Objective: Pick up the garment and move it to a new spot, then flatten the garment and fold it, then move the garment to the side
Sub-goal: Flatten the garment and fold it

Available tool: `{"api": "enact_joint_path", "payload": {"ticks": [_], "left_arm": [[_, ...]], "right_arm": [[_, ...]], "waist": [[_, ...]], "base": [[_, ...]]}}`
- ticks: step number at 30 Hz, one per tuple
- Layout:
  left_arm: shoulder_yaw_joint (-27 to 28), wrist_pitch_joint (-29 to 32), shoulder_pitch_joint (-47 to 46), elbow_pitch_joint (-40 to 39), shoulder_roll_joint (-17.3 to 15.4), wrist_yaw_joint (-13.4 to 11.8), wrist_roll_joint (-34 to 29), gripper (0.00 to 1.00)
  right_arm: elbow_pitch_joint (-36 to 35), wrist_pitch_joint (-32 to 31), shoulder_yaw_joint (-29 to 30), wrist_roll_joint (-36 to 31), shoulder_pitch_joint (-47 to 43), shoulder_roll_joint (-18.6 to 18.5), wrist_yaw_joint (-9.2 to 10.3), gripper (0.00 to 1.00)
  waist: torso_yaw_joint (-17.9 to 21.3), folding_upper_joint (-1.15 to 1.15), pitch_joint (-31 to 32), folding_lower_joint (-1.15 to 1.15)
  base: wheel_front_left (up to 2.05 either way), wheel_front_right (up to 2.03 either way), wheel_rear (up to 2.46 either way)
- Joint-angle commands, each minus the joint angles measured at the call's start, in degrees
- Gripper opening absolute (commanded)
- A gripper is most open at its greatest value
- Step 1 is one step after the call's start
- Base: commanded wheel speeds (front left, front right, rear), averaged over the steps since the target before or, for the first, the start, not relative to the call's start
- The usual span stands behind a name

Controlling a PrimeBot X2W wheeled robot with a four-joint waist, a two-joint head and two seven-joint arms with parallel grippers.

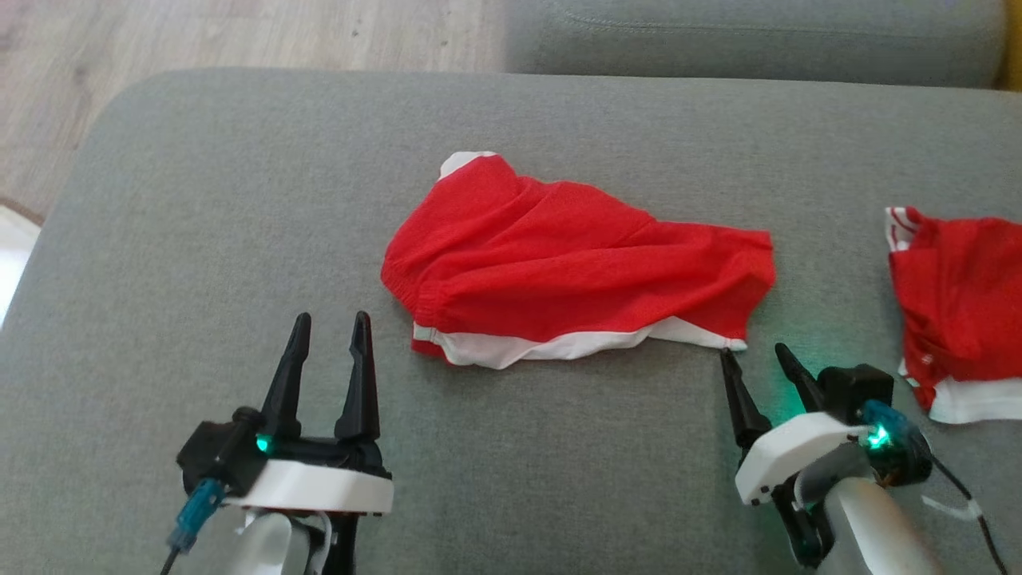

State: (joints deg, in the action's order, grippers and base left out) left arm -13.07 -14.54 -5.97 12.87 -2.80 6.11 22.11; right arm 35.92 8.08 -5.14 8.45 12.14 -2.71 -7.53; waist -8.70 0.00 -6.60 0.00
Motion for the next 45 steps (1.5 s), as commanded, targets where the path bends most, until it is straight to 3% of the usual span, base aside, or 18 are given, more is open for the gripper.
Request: {"api": "enact_joint_path", "payload": {"ticks": [1,13,30,32,33,34,45], "left_arm": [[1.4,-0.5,-2.9,-1.5,-0.1,0.4,0.0,1.0],[1.1,-0.5,-3.1,-0.9,-0.1,0.4,-0.1,1.0],[1.2,-0.5,-3.2,-0.5,-0.1,0.2,-0.3,1.0],[1.3,-0.5,-3.1,-0.5,-0.1,0.1,-0.2,1.0],[1.3,-0.5,-3.1,-0.5,-0.1,0.1,-0.2,1.0],[1.3,-0.5,-3.1,-0.5,-0.1,0.1,-0.2,1.0],[1.8,-0.5,-2.2,-0.9,-0.1,-0.2,-0.2,1.0]], "right_arm": [[-0.7,-0.2,-1.2,0.3,2.3,-0.2,0.04,1.0],[8.8,1.3,-3.3,4.4,6.8,-0.2,0.04,1.0],[14.6,1.6,-7.7,6.4,8.7,-0.2,0.04,0.99],[14.9,1.2,-8.1,6.6,8.7,-0.2,0.04,0.08],[14.9,1.2,-8.1,6.6,8.7,-0.2,0.04,0.08],[15.0,1.1,-8.3,6.6,8.7,-0.2,0.04,0.0],[15.6,2.5,-5.6,5.0,9.4,-0.2,0.04,0.0]], "waist": [[-0.6,0.0,-0.4,0.0],[-2.2,0.0,-0.7,0.0],[-1.6,0.0,0.2,0.0],[-1.6,0.0,0.4,0.0],[-1.6,0.0,0.4,0.0],[-1.6,0.0,0.5,0.0],[-0.6,0.0,1.9,0.0]], "base": [[0.0,0.0,0.0],[0.0,0.0,0.0],[0.0,0.0,0.0],[0.0,0.0,0.0],[0.0,0.0,0.0],[0.0,0.0,0.0],[0.0,0.0,0.0]]}}
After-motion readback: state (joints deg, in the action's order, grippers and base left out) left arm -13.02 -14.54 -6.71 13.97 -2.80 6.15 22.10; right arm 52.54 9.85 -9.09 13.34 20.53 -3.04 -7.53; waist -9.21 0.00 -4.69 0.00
